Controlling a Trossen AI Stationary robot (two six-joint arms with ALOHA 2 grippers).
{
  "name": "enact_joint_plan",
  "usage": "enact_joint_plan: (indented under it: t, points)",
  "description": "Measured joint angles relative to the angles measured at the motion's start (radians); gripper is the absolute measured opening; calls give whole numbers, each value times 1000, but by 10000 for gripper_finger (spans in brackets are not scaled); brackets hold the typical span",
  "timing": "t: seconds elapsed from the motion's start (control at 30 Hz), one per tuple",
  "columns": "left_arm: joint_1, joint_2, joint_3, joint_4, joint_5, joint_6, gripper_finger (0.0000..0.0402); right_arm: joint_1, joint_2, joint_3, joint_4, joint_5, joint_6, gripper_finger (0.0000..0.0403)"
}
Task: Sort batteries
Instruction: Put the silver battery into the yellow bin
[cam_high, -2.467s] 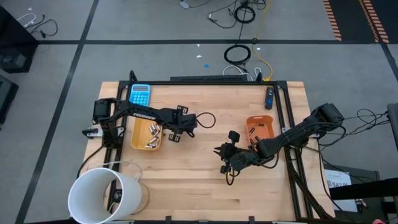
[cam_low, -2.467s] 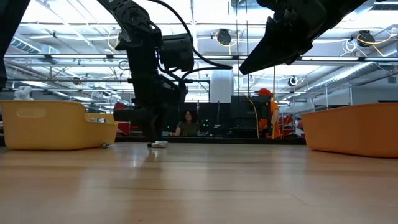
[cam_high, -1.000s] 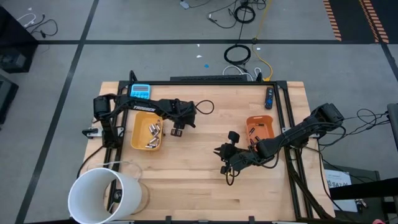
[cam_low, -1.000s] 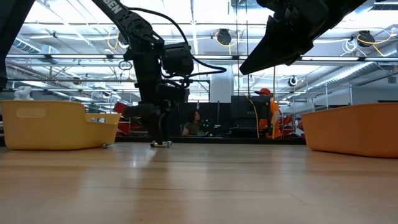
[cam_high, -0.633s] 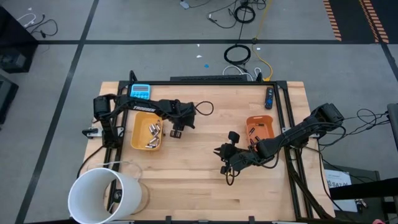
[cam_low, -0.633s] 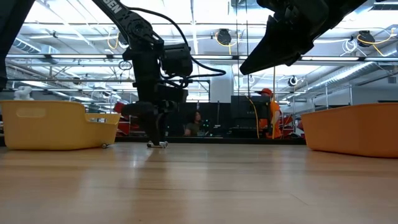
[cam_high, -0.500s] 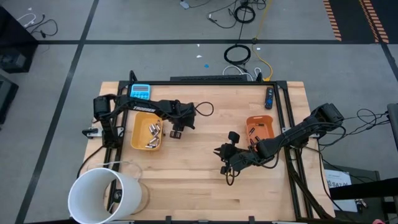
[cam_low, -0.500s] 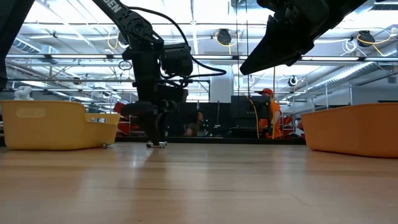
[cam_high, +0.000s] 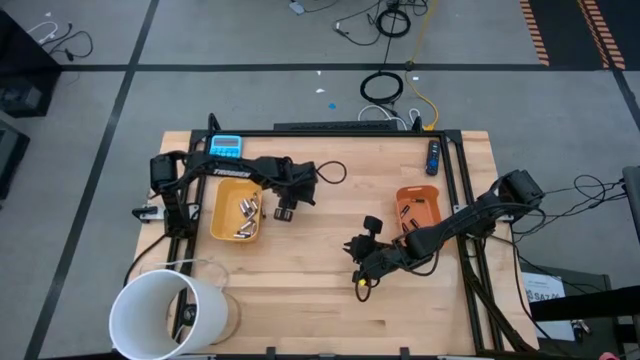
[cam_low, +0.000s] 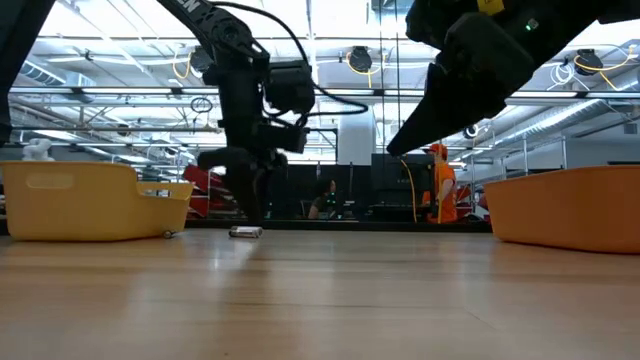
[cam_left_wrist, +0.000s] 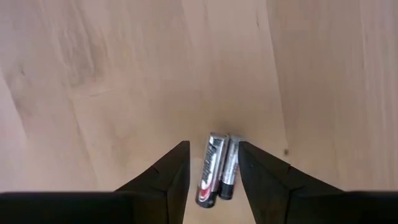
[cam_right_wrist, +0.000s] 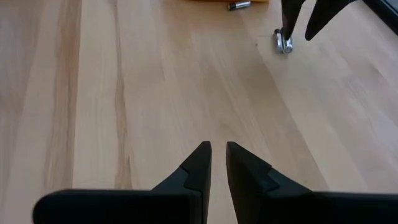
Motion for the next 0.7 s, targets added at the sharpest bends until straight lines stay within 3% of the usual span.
enact_joint_plan:
  t: [0.23, 0.7]
  points:
    - [3, -2, 3, -52, -9, 8, 146, 0, -3, 0, 3, 16, 1, 40]
    - [23, 8, -29, 12, -27, 33, 145, 0, -4, 0, 50, 23, -21, 40]
